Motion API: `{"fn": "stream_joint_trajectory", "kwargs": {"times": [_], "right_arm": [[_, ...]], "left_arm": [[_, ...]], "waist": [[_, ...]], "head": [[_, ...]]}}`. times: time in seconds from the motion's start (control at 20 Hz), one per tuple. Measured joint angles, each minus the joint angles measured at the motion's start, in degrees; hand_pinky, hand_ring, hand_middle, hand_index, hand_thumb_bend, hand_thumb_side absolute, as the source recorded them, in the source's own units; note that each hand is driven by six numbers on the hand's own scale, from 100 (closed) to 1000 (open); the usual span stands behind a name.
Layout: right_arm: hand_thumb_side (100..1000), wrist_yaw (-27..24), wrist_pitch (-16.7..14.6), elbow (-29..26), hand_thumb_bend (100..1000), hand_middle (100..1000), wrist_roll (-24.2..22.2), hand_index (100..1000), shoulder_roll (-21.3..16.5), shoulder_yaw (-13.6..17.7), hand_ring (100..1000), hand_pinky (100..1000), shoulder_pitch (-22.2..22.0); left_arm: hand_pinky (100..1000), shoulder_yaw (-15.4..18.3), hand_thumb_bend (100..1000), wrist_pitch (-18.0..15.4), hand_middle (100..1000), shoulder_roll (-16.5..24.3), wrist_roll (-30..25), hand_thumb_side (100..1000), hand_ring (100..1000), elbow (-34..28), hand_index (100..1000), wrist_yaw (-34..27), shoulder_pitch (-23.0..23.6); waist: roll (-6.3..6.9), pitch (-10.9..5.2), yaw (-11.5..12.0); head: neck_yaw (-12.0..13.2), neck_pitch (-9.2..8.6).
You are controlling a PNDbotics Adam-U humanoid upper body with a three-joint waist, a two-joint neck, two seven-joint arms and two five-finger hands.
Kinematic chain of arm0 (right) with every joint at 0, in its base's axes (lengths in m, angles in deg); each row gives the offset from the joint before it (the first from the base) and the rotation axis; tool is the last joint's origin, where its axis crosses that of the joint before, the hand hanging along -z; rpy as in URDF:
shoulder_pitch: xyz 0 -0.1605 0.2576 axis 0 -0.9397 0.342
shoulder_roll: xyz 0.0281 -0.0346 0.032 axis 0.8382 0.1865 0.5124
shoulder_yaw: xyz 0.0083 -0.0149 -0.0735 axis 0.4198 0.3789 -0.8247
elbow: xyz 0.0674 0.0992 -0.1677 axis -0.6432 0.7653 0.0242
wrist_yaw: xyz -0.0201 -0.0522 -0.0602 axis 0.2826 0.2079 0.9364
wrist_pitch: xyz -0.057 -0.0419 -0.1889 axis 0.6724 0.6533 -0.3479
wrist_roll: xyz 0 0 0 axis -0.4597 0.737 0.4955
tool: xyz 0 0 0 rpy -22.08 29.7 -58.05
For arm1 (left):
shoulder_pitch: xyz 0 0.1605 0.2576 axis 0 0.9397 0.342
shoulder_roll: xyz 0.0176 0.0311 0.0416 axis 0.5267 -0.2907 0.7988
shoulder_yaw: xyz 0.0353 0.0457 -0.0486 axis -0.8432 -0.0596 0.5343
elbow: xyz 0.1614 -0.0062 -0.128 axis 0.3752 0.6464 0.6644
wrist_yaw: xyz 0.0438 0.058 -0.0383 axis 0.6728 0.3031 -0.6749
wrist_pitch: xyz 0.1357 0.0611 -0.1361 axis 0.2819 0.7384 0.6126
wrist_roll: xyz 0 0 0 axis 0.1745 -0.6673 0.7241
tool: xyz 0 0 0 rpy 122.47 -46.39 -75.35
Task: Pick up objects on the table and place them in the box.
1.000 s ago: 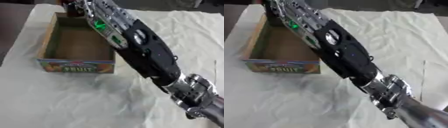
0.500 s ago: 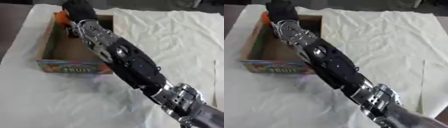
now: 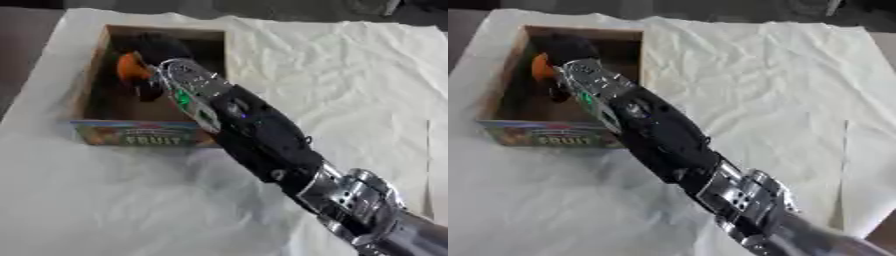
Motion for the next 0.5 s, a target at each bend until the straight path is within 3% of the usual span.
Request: {"fn": "stream_joint_trajectory", "kwargs": {"times": [0.2, 0.5], "right_arm": [[562, -1.0, -0.6, 0.2, 688, 868, -4.9, 946, 0.0, 0.8, 969, 927, 0.0], [631, -1.0, -0.2, -0.6, 734, 877, -6.3, 951, -0.6, 1.4, 964, 927, 0.0]], "left_arm": [[315, 0.0, 100, 0.0, 858, -0.1, 0.0, 753, 690, 0.0, 672, 0.0, 0.0], [316, 0.0, 100, 0.0, 858, -0.4, 0.0, 753, 690, 0.0, 671, 0.0, 0.0]], "waist": [[0.0, 0.0, -0.1], [0.2, 0.0, -0.4]], "head": [[0.0, 0.02], [0.0, 0.06]]}}
